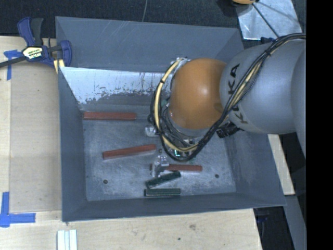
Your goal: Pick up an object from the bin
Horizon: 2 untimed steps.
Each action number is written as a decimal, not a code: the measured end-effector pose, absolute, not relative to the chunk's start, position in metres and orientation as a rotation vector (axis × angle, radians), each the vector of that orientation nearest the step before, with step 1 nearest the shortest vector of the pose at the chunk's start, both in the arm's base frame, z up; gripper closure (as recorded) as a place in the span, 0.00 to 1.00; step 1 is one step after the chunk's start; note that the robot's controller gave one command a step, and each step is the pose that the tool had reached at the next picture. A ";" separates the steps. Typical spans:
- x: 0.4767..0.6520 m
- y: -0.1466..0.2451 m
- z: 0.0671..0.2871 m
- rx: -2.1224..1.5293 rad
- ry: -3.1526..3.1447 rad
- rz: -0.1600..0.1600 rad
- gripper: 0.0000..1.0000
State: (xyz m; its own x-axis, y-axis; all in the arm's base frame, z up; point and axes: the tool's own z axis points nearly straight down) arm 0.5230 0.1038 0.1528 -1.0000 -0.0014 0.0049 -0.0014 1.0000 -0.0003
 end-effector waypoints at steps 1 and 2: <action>0.525 0.104 0.156 0.000 -3.144 -0.001 0.00; 0.608 0.114 0.078 0.136 -3.163 -0.007 1.00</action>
Offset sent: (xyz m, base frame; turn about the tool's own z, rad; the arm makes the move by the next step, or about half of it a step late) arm 0.0780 0.0093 -0.0828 -0.0864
